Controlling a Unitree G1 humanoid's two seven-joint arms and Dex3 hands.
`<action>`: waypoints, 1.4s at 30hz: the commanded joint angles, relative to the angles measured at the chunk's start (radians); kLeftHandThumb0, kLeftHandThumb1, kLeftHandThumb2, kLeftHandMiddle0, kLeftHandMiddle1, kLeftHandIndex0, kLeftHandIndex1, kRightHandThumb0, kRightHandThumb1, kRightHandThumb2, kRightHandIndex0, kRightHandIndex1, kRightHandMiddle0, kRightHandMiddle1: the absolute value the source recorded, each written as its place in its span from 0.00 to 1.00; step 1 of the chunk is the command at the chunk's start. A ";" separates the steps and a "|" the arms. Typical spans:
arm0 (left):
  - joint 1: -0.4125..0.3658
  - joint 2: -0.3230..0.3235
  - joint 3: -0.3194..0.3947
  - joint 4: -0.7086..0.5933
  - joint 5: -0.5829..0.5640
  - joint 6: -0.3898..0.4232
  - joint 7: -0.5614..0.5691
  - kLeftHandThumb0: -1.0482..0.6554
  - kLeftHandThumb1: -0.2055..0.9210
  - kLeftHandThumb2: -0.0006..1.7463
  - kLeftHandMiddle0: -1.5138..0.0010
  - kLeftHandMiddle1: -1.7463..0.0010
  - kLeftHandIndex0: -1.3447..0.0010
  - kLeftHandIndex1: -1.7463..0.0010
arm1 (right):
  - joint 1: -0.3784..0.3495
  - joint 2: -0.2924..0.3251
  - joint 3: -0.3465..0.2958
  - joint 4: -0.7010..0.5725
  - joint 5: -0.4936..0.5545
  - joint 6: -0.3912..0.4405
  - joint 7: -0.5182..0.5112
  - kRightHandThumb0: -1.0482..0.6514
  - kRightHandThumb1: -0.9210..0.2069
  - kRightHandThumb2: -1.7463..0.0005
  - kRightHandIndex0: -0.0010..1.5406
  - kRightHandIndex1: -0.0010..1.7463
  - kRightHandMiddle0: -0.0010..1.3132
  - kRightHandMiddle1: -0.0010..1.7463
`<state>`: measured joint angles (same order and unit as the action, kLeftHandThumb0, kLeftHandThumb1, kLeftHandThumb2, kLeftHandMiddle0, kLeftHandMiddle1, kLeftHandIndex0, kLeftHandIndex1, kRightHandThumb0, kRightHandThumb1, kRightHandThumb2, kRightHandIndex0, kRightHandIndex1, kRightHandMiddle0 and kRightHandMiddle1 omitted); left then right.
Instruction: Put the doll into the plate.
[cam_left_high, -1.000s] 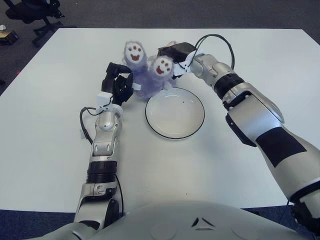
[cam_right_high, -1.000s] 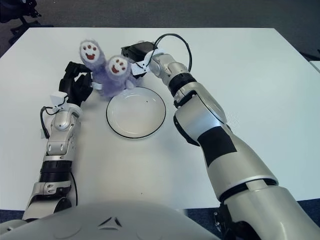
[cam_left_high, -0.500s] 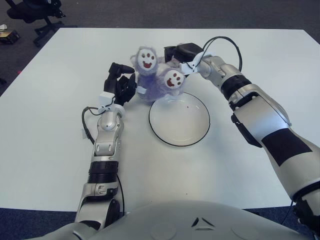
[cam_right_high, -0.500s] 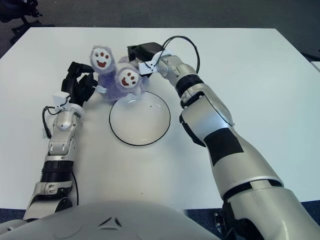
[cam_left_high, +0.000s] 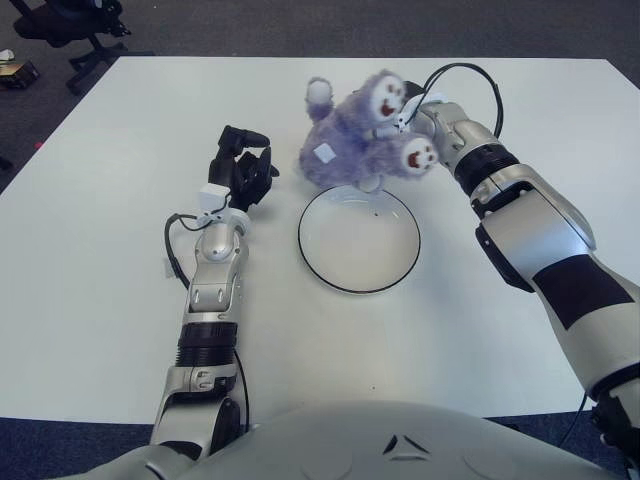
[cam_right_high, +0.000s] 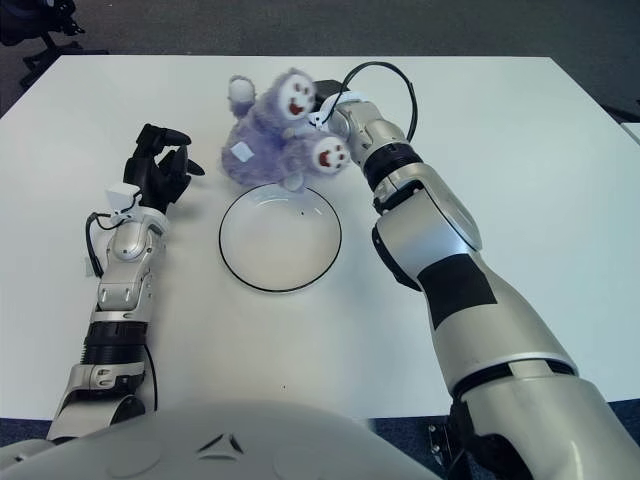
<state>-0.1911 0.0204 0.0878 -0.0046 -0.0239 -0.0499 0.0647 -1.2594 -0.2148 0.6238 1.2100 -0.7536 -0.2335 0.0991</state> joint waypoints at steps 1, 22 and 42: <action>-0.008 0.006 0.004 0.008 0.007 -0.004 0.004 0.41 1.00 0.26 0.59 0.06 0.79 0.04 | 0.003 -0.006 0.063 -0.004 -0.079 0.060 -0.031 0.87 0.44 0.33 0.34 1.00 0.50 1.00; -0.007 0.004 0.004 0.012 0.007 -0.013 0.005 0.41 1.00 0.26 0.59 0.08 0.79 0.04 | -0.017 0.007 0.138 0.023 -0.145 0.170 0.015 0.88 0.49 0.29 0.37 1.00 0.60 1.00; -0.005 0.004 0.005 0.010 0.005 -0.019 0.004 0.41 1.00 0.26 0.58 0.09 0.79 0.04 | -0.048 0.008 0.176 0.070 -0.160 0.244 0.078 0.88 0.49 0.29 0.37 1.00 0.62 1.00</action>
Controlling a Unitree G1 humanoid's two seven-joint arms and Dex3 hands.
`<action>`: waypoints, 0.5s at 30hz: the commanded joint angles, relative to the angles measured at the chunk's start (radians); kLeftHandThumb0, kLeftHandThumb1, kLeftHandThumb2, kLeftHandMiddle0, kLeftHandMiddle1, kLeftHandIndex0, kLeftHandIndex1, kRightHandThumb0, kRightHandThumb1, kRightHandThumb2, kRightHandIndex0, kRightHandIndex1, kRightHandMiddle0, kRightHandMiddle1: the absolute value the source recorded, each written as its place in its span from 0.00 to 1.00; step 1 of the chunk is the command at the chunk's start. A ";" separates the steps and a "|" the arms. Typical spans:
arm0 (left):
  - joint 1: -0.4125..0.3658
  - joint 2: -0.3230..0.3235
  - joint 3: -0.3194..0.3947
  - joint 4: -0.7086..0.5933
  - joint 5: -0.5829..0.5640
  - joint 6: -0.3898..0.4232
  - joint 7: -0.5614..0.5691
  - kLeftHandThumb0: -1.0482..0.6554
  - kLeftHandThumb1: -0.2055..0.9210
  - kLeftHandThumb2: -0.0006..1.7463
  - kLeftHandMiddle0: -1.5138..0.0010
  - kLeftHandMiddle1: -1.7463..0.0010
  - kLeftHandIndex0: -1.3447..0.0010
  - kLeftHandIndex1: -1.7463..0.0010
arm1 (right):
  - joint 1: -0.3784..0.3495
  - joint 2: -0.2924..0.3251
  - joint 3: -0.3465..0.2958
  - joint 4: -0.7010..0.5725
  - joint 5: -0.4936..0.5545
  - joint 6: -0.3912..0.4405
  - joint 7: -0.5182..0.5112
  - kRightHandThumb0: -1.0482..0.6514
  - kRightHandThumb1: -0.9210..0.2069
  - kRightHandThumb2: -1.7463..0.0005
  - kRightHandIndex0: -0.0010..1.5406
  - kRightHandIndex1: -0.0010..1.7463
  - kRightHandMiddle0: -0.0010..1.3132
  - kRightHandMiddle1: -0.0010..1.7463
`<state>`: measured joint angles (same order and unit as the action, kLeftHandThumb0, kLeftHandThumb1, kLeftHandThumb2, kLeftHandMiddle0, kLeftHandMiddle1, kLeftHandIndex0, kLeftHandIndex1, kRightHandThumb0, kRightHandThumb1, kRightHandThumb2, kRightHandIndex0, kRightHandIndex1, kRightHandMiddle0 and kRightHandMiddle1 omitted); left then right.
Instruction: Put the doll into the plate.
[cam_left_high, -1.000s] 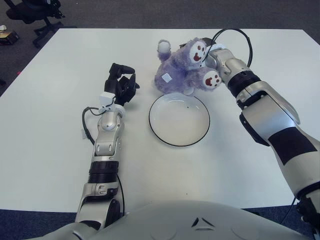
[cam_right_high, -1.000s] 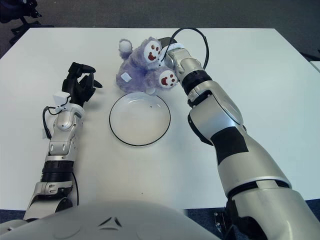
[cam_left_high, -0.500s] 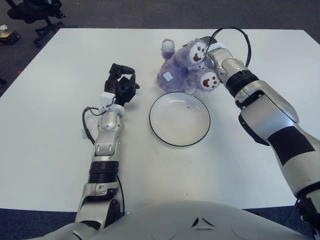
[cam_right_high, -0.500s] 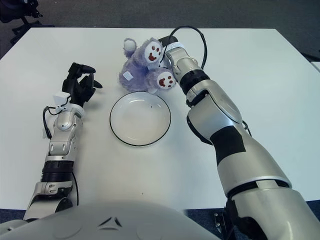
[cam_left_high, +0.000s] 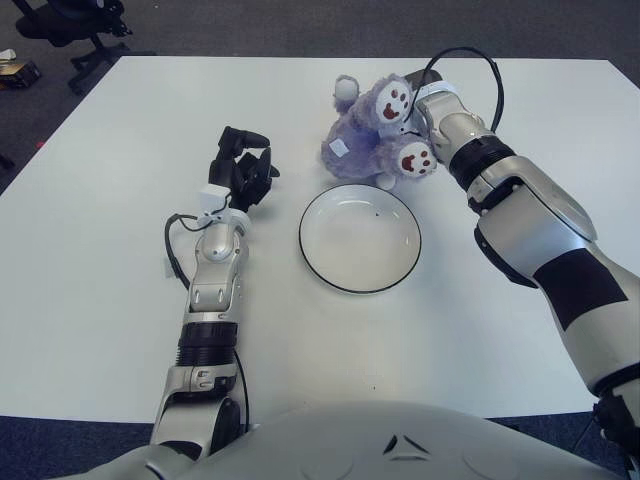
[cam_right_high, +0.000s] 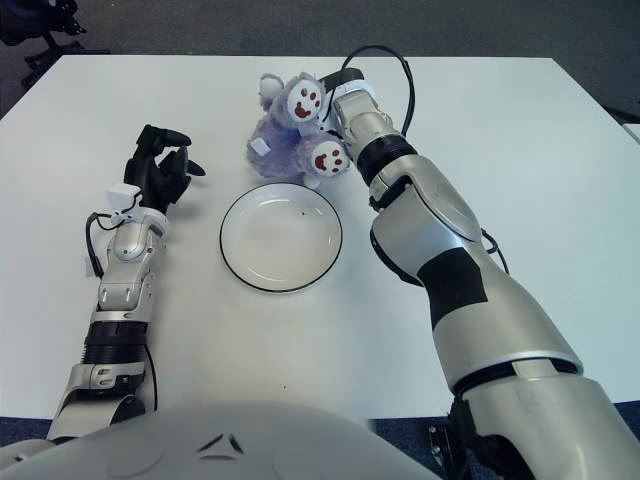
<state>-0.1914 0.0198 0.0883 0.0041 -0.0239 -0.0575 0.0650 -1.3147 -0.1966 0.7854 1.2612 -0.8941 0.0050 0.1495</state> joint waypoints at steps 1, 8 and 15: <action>-0.004 0.006 0.005 0.001 0.005 -0.012 0.003 0.41 1.00 0.26 0.58 0.09 0.79 0.04 | 0.004 -0.009 0.023 0.021 -0.027 0.008 0.036 0.88 0.49 0.29 0.37 1.00 0.62 1.00; -0.001 0.007 0.005 0.000 0.008 -0.017 0.004 0.41 1.00 0.26 0.58 0.09 0.79 0.05 | -0.017 0.006 0.043 0.035 -0.037 0.032 0.100 0.71 0.38 0.48 0.47 1.00 0.61 1.00; 0.003 0.010 0.002 0.004 0.026 -0.038 0.009 0.41 1.00 0.25 0.58 0.09 0.79 0.05 | -0.031 0.016 0.018 0.042 -0.009 0.042 0.153 0.53 0.20 0.76 0.59 1.00 0.61 1.00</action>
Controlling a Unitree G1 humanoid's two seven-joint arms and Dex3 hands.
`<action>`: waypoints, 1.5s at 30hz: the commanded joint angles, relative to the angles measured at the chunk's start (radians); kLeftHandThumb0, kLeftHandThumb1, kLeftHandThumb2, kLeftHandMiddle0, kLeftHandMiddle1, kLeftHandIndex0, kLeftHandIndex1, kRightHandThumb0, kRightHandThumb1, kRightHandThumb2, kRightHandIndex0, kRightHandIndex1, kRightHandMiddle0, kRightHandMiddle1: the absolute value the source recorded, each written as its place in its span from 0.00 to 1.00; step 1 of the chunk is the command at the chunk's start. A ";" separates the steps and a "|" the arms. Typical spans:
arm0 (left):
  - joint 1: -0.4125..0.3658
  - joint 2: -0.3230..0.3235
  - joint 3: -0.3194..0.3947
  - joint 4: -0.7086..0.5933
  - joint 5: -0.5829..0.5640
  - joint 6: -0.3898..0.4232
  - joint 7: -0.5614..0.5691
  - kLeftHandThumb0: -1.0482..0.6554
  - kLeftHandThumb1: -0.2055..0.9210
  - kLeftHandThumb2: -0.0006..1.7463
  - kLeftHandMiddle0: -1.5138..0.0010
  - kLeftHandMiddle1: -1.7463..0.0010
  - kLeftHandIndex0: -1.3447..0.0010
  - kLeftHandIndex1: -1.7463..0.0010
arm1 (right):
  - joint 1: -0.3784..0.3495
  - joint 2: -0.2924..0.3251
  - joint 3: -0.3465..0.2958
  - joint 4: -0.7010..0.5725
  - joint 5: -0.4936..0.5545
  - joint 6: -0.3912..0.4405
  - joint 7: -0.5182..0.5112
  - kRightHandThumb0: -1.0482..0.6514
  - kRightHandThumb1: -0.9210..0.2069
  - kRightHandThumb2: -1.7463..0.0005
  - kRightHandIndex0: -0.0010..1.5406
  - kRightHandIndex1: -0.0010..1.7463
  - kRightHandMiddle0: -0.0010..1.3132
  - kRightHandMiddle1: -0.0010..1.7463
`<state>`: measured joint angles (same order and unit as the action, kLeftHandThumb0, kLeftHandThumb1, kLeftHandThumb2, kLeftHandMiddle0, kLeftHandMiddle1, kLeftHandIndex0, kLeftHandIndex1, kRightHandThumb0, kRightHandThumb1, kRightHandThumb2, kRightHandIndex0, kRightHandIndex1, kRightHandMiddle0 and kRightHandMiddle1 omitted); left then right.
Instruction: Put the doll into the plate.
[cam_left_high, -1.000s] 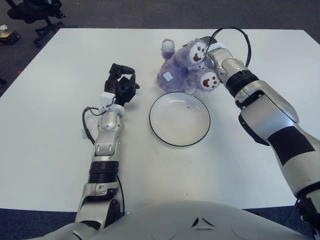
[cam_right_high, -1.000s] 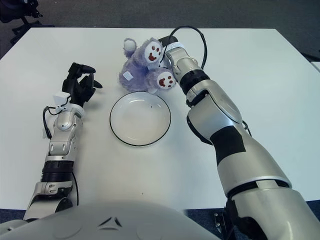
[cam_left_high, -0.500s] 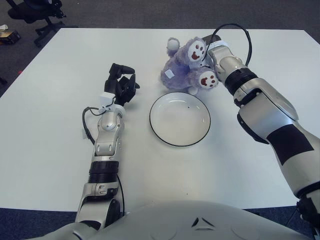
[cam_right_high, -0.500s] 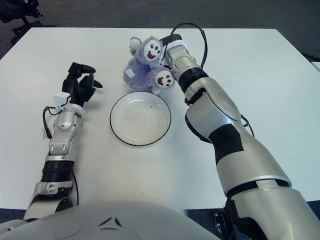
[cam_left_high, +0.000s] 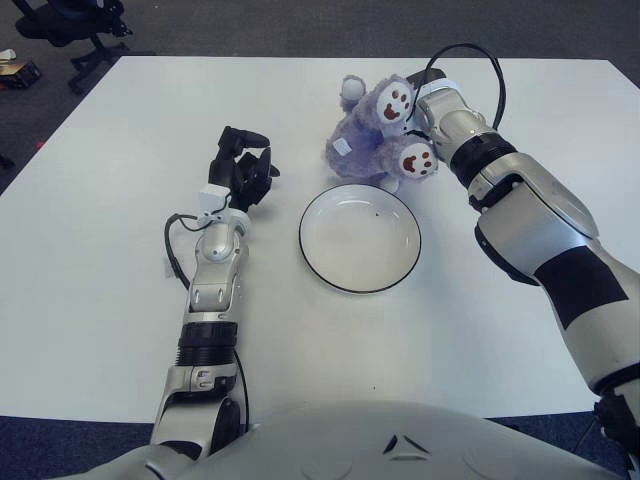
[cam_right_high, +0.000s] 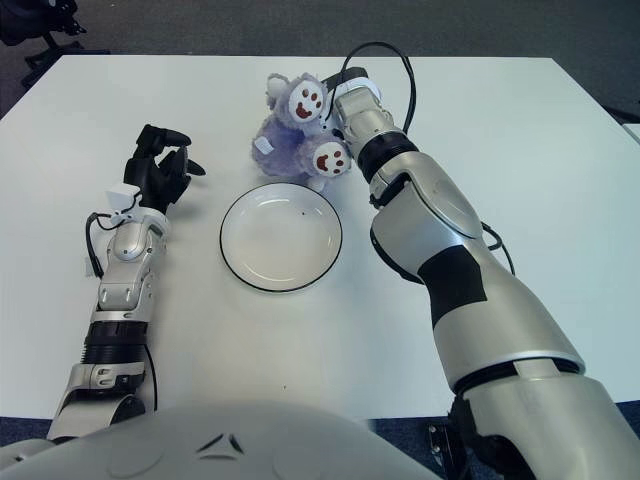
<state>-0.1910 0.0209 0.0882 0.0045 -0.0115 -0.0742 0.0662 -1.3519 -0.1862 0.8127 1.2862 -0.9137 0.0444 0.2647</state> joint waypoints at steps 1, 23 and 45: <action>0.004 0.009 0.000 0.004 0.020 -0.027 0.010 0.41 1.00 0.26 0.58 0.09 0.79 0.05 | -0.001 0.008 -0.022 0.022 0.024 0.006 0.060 0.53 0.20 0.77 0.59 1.00 0.61 1.00; 0.003 0.001 -0.012 0.023 0.074 -0.069 0.032 0.41 1.00 0.26 0.59 0.08 0.81 0.03 | 0.000 0.015 -0.372 -0.036 0.326 0.205 -0.024 0.26 0.00 0.77 0.45 0.93 0.33 0.29; 0.003 0.003 -0.014 0.028 0.084 -0.073 0.037 0.41 1.00 0.27 0.60 0.07 0.81 0.03 | 0.056 -0.078 -0.410 -0.240 0.369 0.190 0.038 0.25 0.00 0.71 0.63 0.48 0.40 0.03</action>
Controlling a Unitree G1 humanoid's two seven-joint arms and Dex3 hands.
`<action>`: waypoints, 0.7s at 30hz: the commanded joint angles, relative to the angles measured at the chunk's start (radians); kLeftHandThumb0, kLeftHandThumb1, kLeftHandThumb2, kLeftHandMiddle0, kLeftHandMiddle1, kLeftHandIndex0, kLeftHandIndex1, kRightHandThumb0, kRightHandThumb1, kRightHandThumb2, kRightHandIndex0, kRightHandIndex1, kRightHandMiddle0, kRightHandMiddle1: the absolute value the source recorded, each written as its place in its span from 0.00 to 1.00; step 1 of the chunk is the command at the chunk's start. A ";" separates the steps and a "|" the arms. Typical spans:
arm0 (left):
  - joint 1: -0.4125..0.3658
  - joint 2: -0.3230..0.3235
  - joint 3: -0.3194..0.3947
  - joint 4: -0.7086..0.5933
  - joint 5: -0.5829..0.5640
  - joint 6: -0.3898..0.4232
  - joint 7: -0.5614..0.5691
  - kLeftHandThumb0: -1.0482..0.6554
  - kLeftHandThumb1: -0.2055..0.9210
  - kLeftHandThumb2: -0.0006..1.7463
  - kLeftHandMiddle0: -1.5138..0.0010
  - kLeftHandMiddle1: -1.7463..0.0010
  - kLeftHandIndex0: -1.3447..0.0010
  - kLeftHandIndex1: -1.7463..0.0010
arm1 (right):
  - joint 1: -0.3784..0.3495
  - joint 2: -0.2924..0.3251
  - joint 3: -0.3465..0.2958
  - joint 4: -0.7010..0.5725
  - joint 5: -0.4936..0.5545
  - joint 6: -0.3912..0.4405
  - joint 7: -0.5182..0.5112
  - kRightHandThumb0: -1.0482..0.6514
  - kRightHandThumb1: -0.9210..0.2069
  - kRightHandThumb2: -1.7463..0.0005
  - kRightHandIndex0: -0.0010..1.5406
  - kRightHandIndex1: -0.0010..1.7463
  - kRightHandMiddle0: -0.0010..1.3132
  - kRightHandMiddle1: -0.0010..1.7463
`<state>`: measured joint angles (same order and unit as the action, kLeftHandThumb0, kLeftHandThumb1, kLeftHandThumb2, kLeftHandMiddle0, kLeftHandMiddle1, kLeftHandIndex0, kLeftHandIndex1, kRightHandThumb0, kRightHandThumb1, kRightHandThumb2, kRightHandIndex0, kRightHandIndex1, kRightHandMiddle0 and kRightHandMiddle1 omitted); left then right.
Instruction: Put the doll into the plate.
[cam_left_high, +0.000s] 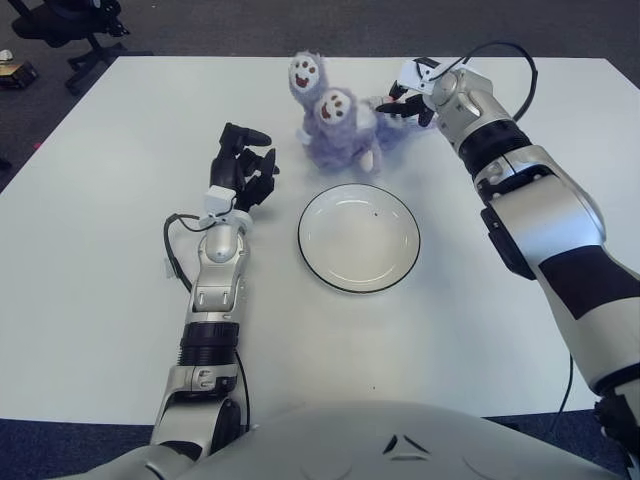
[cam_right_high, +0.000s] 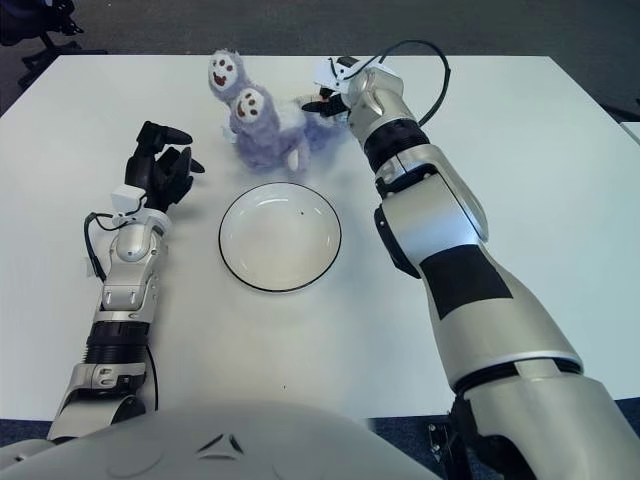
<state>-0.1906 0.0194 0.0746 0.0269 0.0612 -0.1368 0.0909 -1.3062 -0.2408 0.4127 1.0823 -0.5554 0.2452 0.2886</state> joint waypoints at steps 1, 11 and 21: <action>0.001 0.005 0.000 0.007 0.012 -0.011 0.013 0.41 1.00 0.27 0.60 0.07 0.81 0.03 | 0.010 -0.030 -0.009 -0.046 0.008 -0.015 0.015 0.25 0.00 0.71 0.64 0.47 0.40 0.03; -0.005 0.006 -0.002 0.014 0.015 -0.008 0.018 0.41 1.00 0.27 0.60 0.07 0.82 0.03 | 0.038 -0.088 -0.013 -0.196 0.001 -0.008 0.034 0.25 0.00 0.70 0.66 0.27 0.43 0.02; -0.007 0.005 -0.002 0.020 0.016 -0.011 0.018 0.41 1.00 0.27 0.60 0.06 0.82 0.03 | 0.106 -0.123 -0.027 -0.278 -0.012 -0.118 -0.080 0.25 0.00 0.73 0.68 0.17 0.51 0.04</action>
<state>-0.1908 0.0197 0.0736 0.0407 0.0687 -0.1368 0.0994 -1.2296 -0.3481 0.3955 0.8180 -0.5632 0.1560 0.2390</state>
